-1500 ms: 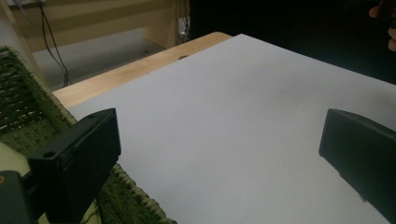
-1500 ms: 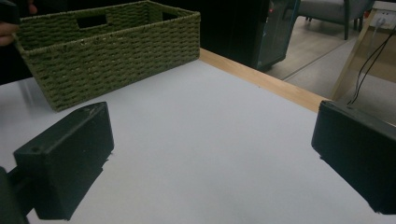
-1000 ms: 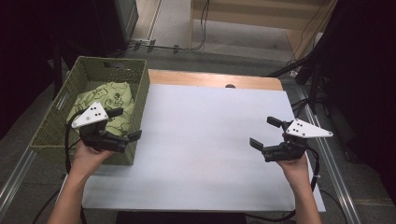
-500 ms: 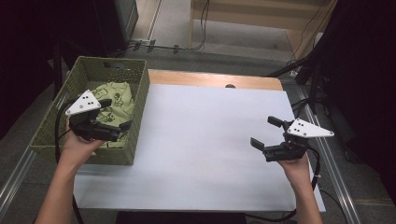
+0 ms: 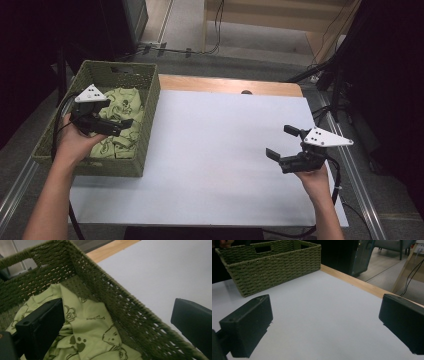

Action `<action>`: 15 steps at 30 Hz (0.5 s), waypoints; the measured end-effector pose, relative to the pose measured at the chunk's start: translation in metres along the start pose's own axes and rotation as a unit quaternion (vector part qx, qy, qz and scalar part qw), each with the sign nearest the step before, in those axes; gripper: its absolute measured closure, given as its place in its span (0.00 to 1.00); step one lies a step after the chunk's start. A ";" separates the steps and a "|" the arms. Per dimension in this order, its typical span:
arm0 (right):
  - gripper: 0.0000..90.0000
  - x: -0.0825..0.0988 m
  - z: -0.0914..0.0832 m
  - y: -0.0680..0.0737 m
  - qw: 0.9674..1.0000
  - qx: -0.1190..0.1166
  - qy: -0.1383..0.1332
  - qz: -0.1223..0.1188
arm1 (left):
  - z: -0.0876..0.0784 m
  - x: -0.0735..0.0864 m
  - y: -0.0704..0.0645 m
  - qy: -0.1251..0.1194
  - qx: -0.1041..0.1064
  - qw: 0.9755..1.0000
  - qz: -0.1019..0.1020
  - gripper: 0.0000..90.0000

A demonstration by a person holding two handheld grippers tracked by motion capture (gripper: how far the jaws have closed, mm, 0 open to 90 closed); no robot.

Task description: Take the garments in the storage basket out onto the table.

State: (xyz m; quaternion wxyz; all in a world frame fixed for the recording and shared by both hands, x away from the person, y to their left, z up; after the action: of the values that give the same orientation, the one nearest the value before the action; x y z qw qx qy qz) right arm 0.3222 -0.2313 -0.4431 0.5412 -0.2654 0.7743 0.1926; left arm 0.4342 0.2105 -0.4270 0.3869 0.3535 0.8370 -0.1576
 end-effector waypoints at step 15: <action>0.00 0.003 0.006 0.000 1.000 -0.003 0.009 -0.001 | 0.036 0.013 0.046 0.108 -0.023 0.993 -0.031 0.00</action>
State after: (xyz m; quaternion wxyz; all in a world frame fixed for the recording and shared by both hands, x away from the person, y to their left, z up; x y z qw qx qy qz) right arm 0.3255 -0.2288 -0.4479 0.5338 -0.2693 0.7783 0.1921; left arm 0.4809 0.2293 -0.4601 0.2966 0.3333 0.8880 -0.1113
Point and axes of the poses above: each handheld gripper's, and its own axes: z roughly forward along the jaws, x roughly out of its underside, y roughly to its left, the point moved 10 cm from there along z, roughly forward along the jaws, and after that the axes turned 5 degrees about x, right-handed, at the moved point
